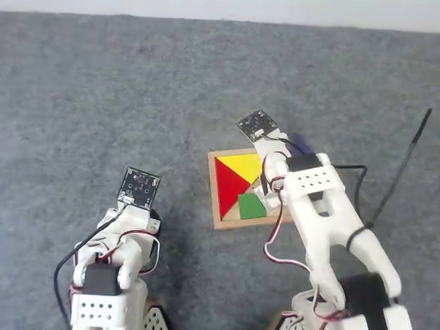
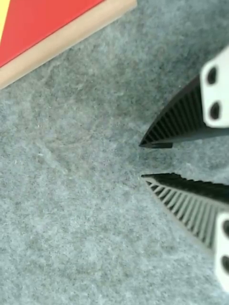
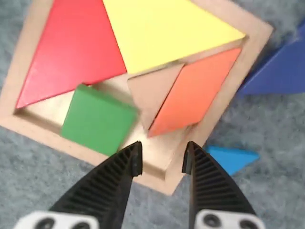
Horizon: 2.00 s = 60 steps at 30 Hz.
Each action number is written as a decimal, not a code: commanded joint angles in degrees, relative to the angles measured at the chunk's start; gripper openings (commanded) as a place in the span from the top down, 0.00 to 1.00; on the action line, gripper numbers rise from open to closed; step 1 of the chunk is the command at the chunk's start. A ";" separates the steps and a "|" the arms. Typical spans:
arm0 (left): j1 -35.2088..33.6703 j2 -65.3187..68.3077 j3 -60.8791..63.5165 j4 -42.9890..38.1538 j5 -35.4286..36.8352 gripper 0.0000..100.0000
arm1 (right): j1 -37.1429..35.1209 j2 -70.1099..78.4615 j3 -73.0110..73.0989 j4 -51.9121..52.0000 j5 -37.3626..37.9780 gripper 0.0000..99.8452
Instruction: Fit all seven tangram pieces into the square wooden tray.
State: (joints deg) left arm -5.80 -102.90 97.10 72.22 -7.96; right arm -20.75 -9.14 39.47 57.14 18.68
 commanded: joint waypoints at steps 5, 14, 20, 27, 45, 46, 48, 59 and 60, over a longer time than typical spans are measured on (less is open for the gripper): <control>-0.09 -1.23 -0.66 0.18 -0.62 0.91 | -2.07 6.73 -6.24 -2.24 -0.35 0.84; -0.09 -1.23 -0.66 0.18 -0.62 0.91 | -2.33 10.68 -13.10 -2.24 -0.53 0.84; -0.09 -1.23 -0.66 0.18 -0.62 0.91 | -4.09 9.98 -14.24 -2.24 -0.53 0.84; -0.09 -1.23 -0.66 0.18 -0.62 0.91 | -4.97 -2.42 -6.51 -1.45 -2.02 0.84; -0.09 -1.23 -0.66 0.18 -0.62 0.91 | -9.54 3.30 -0.18 -3.74 -2.46 0.84; -0.09 -1.23 -0.66 0.18 -0.62 0.91 | -9.45 4.44 -0.70 -3.74 -2.37 0.84; -0.09 -1.23 -0.66 0.18 -0.62 0.91 | -8.84 6.11 -1.76 -3.74 -2.20 0.84; -0.09 -1.23 -0.66 0.18 -0.62 0.91 | -2.42 7.08 -10.81 1.54 -0.18 0.84; -0.09 -1.23 -0.66 0.18 -0.62 0.91 | -2.51 6.90 -11.43 1.63 -0.53 0.84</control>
State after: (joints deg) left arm -5.80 -102.90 97.10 72.22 -7.96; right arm -24.18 -1.67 32.26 57.58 17.80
